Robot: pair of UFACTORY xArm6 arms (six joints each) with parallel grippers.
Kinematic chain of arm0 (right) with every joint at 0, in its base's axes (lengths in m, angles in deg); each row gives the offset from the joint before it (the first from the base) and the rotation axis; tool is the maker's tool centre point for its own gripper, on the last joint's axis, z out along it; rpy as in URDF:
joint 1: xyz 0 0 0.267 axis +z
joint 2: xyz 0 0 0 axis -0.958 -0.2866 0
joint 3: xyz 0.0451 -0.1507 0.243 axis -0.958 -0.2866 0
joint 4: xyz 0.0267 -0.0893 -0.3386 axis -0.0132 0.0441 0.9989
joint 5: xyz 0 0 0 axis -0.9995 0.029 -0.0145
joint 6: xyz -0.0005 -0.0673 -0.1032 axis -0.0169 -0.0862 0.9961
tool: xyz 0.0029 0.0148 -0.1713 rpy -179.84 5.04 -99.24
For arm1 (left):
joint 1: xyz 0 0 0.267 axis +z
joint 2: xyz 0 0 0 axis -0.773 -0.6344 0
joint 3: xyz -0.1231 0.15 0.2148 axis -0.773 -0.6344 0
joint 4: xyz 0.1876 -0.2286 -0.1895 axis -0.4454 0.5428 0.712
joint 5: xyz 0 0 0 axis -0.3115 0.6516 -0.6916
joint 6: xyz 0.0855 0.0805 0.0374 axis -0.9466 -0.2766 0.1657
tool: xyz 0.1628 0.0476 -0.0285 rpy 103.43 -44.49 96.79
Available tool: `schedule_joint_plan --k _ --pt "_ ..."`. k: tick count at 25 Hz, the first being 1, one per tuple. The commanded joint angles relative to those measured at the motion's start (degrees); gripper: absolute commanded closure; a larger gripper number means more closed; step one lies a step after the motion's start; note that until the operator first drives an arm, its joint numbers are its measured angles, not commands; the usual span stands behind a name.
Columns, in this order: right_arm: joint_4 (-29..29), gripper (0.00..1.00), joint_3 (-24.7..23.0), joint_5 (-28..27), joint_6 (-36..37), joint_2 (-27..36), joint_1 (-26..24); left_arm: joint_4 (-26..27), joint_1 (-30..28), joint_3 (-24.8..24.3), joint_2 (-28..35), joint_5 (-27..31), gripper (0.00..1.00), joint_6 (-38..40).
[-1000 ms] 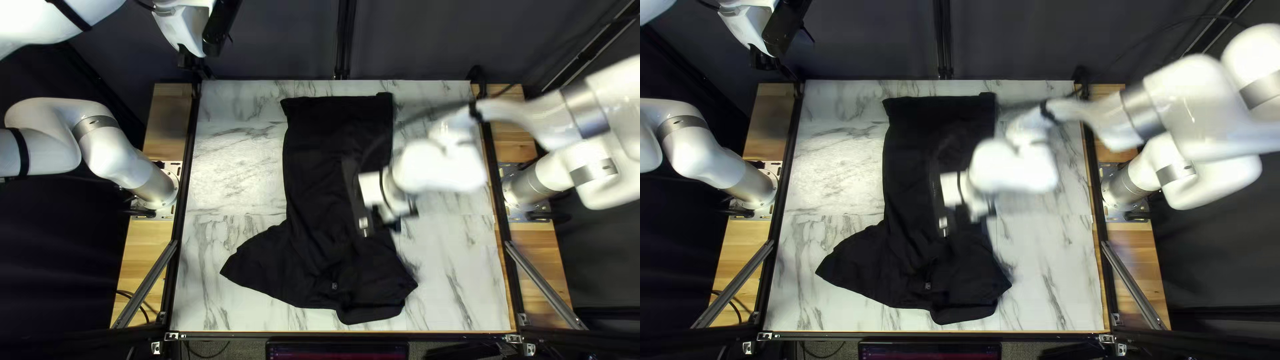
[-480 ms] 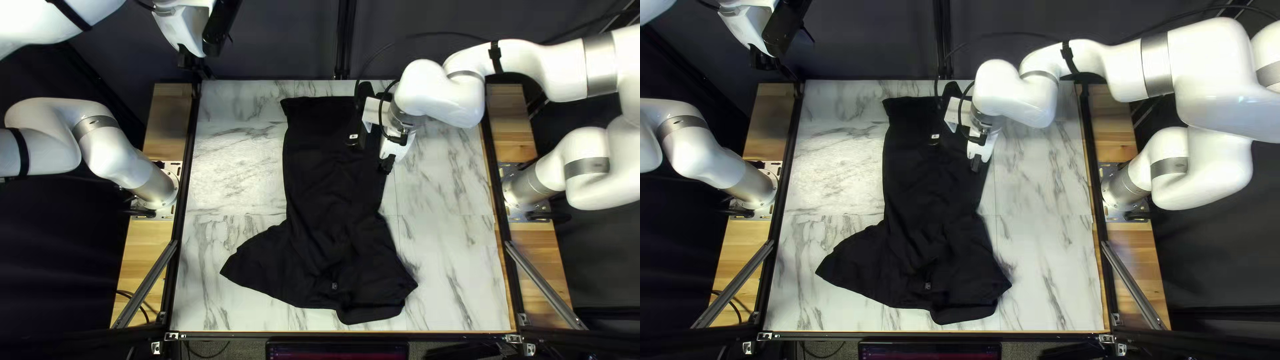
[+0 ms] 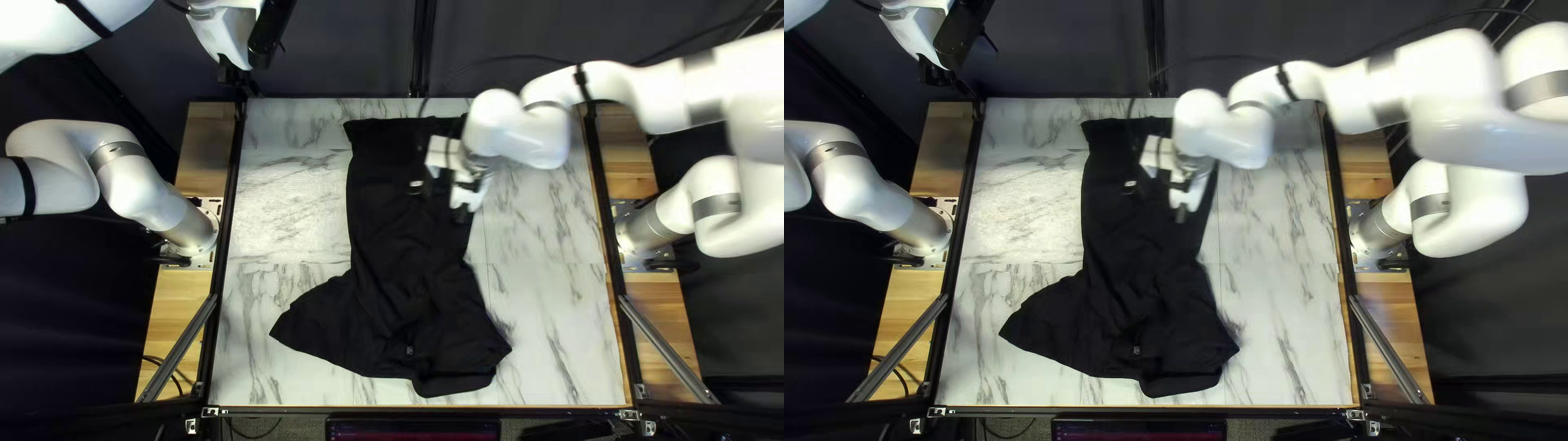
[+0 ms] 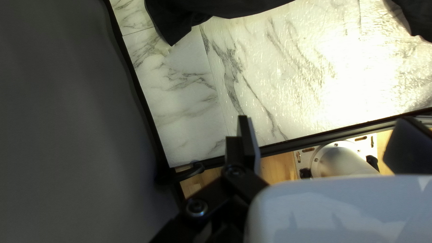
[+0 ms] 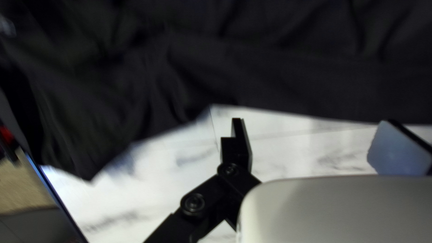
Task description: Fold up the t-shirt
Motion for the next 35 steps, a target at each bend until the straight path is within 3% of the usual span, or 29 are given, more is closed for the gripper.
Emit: schedule_joint_plan --k 1,7,20,25,29,35 --pt "12.2 0.0 6.7 -7.6 -24.9 -6.1 -1.9 0.0 0.0 0.0 0.0 0.0 0.0 0.0" --pt "16.1 0.0 -1.5 -7.7 -40.4 -0.6 -3.9 0.0 0.0 0.0 0.0 0.0 0.0 0.0" --pt "16.3 0.0 -2.4 -7.4 -40.7 0.0 -4.2 0.0 0.0 0.0 0.0 0.0 0.0 0.0" --pt "16.7 0.0 -6.4 0.1 -41.9 3.3 -9.5 0.0 0.0 0.0 0.0 0.0 0.0 0.0" --pt "19.9 0.0 -10.7 7.4 -53.2 3.8 -12.6 0.0 0.0 0.0 0.0 0.0 0.0 0.0" --pt "19.9 0.0 -10.7 7.4 -53.2 3.8 -12.6 0.0 0.0 0.0 0.0 0.0 0.0 0.0"
